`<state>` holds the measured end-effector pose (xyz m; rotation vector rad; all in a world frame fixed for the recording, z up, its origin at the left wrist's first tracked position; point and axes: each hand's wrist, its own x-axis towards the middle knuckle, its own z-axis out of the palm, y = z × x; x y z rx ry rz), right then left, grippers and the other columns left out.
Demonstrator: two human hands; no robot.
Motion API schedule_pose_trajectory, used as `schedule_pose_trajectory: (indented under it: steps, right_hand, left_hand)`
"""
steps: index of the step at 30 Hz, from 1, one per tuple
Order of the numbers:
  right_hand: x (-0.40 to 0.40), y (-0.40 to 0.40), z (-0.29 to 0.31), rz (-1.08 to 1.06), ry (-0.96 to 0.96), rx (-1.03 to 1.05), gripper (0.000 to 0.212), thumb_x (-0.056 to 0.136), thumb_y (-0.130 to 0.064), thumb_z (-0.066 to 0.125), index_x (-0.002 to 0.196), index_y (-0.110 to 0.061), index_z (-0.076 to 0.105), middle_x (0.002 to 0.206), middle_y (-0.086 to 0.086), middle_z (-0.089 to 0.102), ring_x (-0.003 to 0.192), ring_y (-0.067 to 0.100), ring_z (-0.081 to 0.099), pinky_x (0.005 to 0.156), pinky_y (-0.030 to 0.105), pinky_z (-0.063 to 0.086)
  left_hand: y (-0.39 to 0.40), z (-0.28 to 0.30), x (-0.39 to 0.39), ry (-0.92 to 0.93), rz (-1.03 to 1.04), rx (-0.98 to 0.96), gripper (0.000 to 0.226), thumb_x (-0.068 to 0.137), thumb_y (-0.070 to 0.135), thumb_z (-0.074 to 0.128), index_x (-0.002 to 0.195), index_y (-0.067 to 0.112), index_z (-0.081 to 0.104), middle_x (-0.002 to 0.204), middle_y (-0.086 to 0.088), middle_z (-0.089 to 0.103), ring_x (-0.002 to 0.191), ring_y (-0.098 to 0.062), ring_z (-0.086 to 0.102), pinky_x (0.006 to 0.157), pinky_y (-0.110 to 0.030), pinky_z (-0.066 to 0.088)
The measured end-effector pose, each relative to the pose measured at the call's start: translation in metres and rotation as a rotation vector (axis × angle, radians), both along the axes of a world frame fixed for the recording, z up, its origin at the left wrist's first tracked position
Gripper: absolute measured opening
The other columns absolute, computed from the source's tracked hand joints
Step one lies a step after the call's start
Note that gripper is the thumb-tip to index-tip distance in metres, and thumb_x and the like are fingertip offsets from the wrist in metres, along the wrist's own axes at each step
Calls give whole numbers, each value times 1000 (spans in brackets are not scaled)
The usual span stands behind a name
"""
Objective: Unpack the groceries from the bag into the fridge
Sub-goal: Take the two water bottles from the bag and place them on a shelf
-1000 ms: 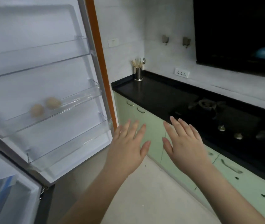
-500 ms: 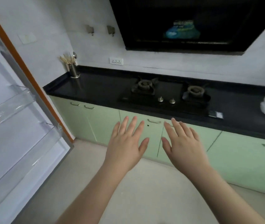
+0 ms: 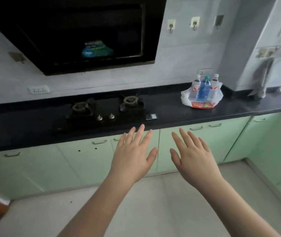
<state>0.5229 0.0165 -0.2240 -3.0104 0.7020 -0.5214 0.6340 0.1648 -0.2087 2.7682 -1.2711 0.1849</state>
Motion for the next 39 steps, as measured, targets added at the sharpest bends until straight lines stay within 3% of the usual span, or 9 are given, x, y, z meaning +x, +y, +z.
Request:
schedule_pose_trajectory:
  steps: [4, 9, 15, 20, 25, 32, 39]
  right_hand:
    - [-53, -65, 5, -94, 0, 5, 60, 93, -46, 27, 142, -17, 45, 146, 9, 47, 131, 29, 46, 106, 45, 37]
    - [-110, -136, 5, -198, 8, 62, 56, 97, -47, 30, 148, -22, 34, 154, 5, 35, 140, 24, 34, 112, 38, 26]
    - [-127, -187, 4, -232, 21, 99, 56, 99, -46, 33, 150, -23, 29, 157, 5, 29, 143, 25, 27, 115, 39, 20]
    - [-111, -216, -4, -255, -2, 90, 59, 92, -48, 28, 141, -19, 46, 146, 7, 47, 133, 27, 44, 107, 42, 35]
    - [-72, -247, -15, -253, 5, 62, 58, 91, -47, 31, 137, -17, 51, 141, 8, 52, 127, 28, 51, 102, 43, 41]
    - [-2, -286, -20, -279, 73, 57, 62, 91, -49, 25, 140, -19, 48, 145, 7, 48, 132, 27, 46, 107, 42, 37]
    - [42, -324, -19, -319, 104, 72, 63, 91, -50, 22, 143, -21, 43, 148, 6, 44, 134, 23, 43, 110, 41, 32]
  left_hand:
    - [-76, 4, -27, -7, -102, -1, 66, 97, 61, 9, 156, 32, 8, 166, 2, 3, 151, -20, 1, 122, -41, 3]
    - [-152, 3, -59, -27, -178, -2, 80, 84, 64, -6, 156, 32, 11, 165, 5, 7, 151, -12, -1, 122, -40, -1]
    - [-212, 1, -78, -24, -227, 8, 80, 83, 65, -7, 155, 34, 9, 165, 4, 6, 151, -16, 6, 121, -39, 7]
    - [-246, -5, -67, -37, -248, 24, 74, 89, 64, 0, 155, 33, 12, 165, 4, 8, 151, -19, 6, 119, -37, 13]
    - [-281, -14, -33, -35, -281, 6, 71, 91, 62, 4, 155, 32, 13, 165, 3, 7, 151, -20, 0, 121, -38, 2]
    - [-325, -22, 45, -31, -318, -41, 71, 92, 61, 9, 154, 28, 23, 165, -1, 12, 151, -23, 4, 121, -41, 2]
    - [-371, -31, 102, -28, -352, -41, 64, 99, 58, 20, 155, 27, 21, 165, -2, 11, 151, -24, 2, 120, -41, -2]
